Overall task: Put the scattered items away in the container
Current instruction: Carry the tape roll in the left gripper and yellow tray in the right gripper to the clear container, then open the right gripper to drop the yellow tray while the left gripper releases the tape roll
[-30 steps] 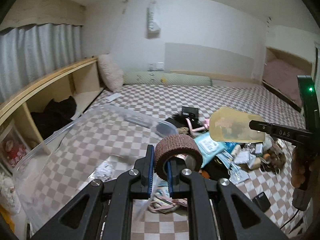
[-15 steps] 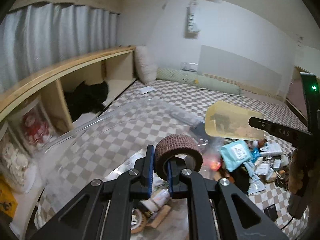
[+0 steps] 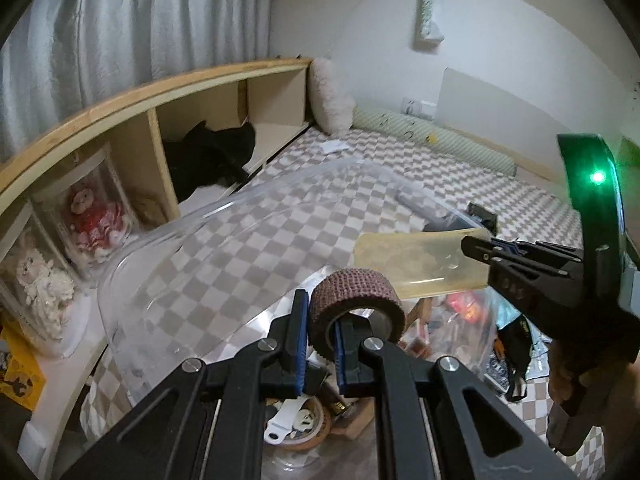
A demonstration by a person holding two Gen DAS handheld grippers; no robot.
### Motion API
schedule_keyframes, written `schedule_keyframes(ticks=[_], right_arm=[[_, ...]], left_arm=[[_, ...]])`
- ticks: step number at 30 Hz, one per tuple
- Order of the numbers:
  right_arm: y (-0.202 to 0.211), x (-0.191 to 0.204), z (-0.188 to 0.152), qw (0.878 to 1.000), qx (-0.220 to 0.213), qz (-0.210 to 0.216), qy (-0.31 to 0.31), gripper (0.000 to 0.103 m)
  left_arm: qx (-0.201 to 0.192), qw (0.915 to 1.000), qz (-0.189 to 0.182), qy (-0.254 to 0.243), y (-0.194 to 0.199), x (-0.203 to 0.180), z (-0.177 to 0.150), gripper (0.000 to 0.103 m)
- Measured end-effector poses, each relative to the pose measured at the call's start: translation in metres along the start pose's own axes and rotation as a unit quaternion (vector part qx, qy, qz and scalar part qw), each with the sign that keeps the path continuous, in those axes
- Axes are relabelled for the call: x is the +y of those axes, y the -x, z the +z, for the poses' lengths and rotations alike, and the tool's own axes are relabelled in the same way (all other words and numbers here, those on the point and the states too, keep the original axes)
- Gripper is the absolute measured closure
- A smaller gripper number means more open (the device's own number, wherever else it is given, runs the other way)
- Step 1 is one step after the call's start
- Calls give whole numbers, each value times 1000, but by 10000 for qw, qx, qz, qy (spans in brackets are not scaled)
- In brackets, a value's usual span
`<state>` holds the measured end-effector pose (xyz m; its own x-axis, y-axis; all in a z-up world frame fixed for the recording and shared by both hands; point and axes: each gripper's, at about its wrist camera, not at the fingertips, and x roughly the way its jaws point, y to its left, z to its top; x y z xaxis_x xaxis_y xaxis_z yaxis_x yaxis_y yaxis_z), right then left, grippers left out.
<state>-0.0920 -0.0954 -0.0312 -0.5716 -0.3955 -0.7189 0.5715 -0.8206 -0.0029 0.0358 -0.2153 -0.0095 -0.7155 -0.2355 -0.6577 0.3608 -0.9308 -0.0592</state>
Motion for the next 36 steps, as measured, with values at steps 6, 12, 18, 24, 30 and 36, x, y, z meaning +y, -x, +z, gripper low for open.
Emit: schedule_keyframes(ticks=[6,12,18,24,30,36], right_arm=[[-24,16,-6,9974,648,49,299,96],[-21,32,-15,9949,507,-173,852,96],[-27,41,-16,9907,742,-302,1096,63],[-12,49,-18,9865,375,-556,1491,29],[-6,45,-15,9901,354,-455,1280,29],[-4,38,-17,9933,414,-300,1037,29]], left_arm=[[140,9999,9,21,-7,3,-3,91],[279,9996,19,36,-13,5,-6,91],[379,9993,54,28,-18,5,-7,91],[478,9988,57,79,-24,9,-8,91],[640,9978,120,82,-30,8,-12,91],[694,9972,96,277,-33,13,-15,45]])
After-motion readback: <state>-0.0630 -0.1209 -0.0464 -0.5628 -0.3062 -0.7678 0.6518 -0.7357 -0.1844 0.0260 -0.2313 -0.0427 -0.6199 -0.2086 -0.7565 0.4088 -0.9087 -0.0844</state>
